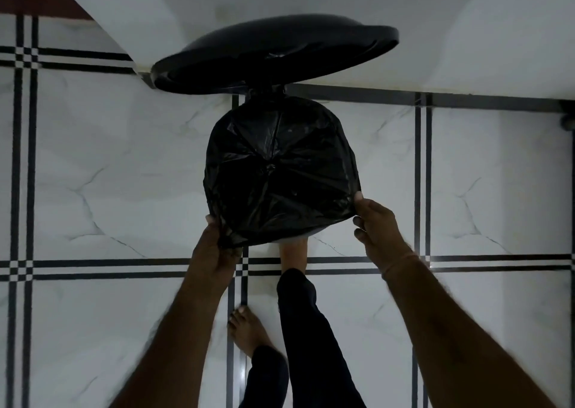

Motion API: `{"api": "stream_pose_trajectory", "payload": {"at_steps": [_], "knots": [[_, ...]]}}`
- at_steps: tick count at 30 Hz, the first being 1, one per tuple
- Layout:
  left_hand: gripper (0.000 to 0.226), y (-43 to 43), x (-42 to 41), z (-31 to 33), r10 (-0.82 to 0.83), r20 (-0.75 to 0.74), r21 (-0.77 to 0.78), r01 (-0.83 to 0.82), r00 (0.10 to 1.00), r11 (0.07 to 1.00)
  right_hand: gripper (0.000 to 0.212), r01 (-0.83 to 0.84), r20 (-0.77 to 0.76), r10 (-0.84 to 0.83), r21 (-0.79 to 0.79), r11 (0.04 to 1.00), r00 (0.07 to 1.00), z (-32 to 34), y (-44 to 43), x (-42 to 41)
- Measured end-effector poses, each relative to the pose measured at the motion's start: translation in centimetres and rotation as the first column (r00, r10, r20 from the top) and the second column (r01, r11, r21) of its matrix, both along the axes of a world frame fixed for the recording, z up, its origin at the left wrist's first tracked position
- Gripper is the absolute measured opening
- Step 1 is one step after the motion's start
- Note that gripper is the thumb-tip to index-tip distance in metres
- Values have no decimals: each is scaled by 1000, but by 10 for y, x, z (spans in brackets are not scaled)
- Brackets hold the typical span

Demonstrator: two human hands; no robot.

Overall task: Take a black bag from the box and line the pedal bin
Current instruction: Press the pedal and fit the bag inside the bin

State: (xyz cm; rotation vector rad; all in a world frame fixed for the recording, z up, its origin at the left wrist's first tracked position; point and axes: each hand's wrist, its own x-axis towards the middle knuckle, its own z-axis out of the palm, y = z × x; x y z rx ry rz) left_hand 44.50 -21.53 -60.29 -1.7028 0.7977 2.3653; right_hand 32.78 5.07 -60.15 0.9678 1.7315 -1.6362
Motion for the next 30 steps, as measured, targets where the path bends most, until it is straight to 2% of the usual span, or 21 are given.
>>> {"api": "stream_pose_trajectory", "payload": {"at_steps": [4,6,9,12,14,16,19,22,24,27,30], "knots": [[34,5,4,1,106,69,81,-112,992,990,33,288,177,-251,-230,930,952,7,-7,4],[28,9,6,0,136,65,126,-143,989,982,35,356,239,-290,-314,880,927,6,-10,8],[23,17,7,-2,115,70,146,-124,991,982,34,397,310,-292,-366,842,905,5,-14,20],[17,18,4,-4,96,129,131,-113,987,985,26,515,349,-398,-372,772,849,-2,-12,34],[11,15,-1,-7,74,189,110,-96,979,989,18,505,267,-430,-409,760,862,-12,-6,37],[7,12,-8,-7,50,239,77,-71,970,995,20,459,193,-416,-413,787,888,-19,-7,32],[3,9,-16,-5,73,253,-17,-71,965,997,53,352,129,-328,-398,847,936,-16,-16,19],[36,2,-22,3,100,116,-61,-93,988,994,70,222,81,-207,-384,896,975,-10,-22,4],[41,-5,-26,7,43,61,-66,-39,997,997,63,221,86,-204,-344,913,975,-4,-26,-5],[21,-12,-28,5,38,74,-81,-32,997,996,41,279,120,-257,-238,930,959,-2,-32,-17],[13,-18,-32,0,34,145,-73,-23,989,997,45,271,135,-250,-171,947,959,-5,-29,-26]]}}
